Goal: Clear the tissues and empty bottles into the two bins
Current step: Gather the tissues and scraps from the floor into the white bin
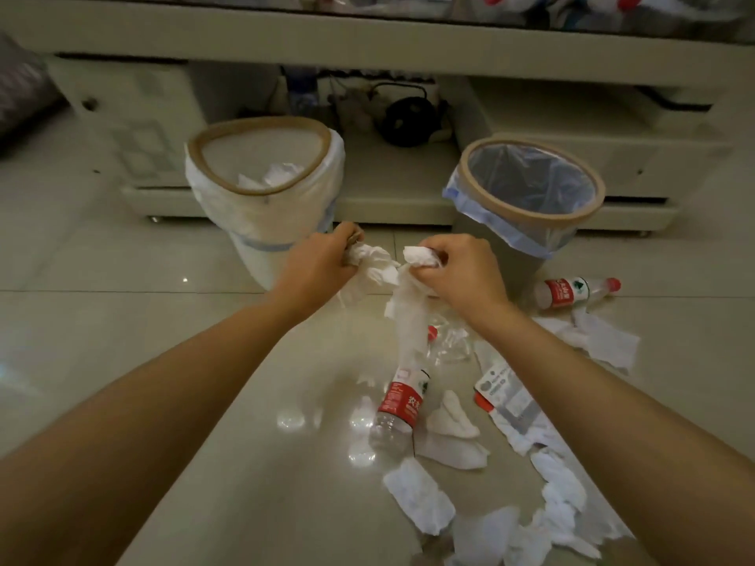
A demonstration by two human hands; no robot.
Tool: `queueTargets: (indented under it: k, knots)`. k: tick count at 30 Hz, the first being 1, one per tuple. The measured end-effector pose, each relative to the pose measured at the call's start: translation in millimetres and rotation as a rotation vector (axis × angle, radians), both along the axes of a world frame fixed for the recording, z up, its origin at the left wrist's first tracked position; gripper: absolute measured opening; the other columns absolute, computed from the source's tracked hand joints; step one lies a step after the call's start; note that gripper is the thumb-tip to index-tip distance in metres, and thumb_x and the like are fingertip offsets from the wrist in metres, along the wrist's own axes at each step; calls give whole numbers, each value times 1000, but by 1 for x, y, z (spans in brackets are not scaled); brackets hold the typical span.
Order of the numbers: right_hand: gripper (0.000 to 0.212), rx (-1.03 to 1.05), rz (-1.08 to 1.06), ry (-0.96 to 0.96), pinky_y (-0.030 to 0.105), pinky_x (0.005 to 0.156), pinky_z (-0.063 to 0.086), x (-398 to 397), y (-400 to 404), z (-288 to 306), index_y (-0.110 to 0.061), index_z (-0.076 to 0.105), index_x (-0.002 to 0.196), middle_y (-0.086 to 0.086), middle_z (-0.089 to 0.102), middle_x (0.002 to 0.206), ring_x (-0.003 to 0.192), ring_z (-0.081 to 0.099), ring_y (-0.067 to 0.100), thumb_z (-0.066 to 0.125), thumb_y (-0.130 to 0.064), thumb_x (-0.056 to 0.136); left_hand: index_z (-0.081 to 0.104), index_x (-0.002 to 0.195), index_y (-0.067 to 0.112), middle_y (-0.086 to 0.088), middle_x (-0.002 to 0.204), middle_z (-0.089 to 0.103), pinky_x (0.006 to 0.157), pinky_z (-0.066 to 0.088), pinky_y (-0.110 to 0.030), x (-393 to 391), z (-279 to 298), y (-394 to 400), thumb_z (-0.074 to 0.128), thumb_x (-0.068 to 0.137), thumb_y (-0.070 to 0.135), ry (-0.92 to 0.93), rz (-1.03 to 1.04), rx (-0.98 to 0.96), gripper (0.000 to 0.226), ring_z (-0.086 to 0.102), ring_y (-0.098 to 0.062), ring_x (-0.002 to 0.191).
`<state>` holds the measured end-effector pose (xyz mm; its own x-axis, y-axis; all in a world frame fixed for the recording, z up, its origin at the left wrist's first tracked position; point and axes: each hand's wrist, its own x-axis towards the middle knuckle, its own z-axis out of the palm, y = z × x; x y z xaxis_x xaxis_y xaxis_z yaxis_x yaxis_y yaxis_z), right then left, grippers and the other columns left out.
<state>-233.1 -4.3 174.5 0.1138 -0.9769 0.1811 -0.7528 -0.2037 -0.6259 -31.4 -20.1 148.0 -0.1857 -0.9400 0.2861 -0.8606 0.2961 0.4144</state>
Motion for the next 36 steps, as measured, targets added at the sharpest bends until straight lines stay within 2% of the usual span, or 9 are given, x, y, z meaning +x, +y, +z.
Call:
queueTargets:
  k: [7,18,21,23,26,28,31,34,36]
  knots:
    - [15,-128,149,-139,36,73,58,71,-30,47,-16,70,100,0,68,88,80,64,15,68,-21,86,53,118,19,-1,93,67,73,55,-37,68,58,-22,59,90,21,-3,154,-128,29,64,-18,81]
    - [11,-491,75,-235,34,62,52,175,-127,87,-16,72,90,2,70,77,68,61,16,67,-19,81,42,116,19,-3,96,59,73,56,-40,139,96,-111,66,86,22,197,412,-269,39,61,-22,81]
    - [12,-395,44,-247,39,70,54,191,-150,72,-15,67,96,4,68,87,78,61,19,61,-19,87,41,114,19,-8,107,49,72,53,-38,140,85,-130,61,89,21,167,427,-321,32,56,-24,83]
    - [25,-228,62,-191,42,84,52,199,-164,60,-16,58,117,7,64,107,96,60,23,52,-23,94,37,123,22,-10,115,44,72,50,-33,140,67,-138,60,90,22,77,473,-280,40,54,-25,91]
    - [54,219,211,-54,40,105,37,202,-175,40,-23,19,150,12,31,151,131,40,30,39,-31,100,23,142,27,-11,130,47,87,47,-37,141,37,-146,59,91,31,127,451,-60,62,53,-28,111]
    - [58,225,307,170,38,106,33,198,-177,27,-28,5,152,8,16,158,138,31,28,33,-34,102,20,147,25,-8,131,54,95,47,-39,143,19,-148,52,93,43,119,422,66,65,55,-25,114]
    - [55,0,303,318,38,96,41,189,-173,11,-31,14,151,5,35,150,127,43,24,35,-32,100,39,140,21,-3,118,65,96,45,-43,144,6,-141,42,95,48,-22,413,-11,52,59,-23,108]
    - [54,-143,299,247,38,85,50,176,-159,1,-28,27,147,4,54,133,109,55,22,44,-34,95,51,128,23,2,114,65,90,49,-41,135,4,-122,45,95,44,88,393,-103,39,60,-17,101]
    - [53,-241,324,238,39,89,48,162,-141,-5,-24,35,143,1,56,130,113,54,19,50,-33,93,54,123,24,5,114,63,86,52,-37,123,3,-105,51,94,40,195,351,-128,34,60,-12,98]
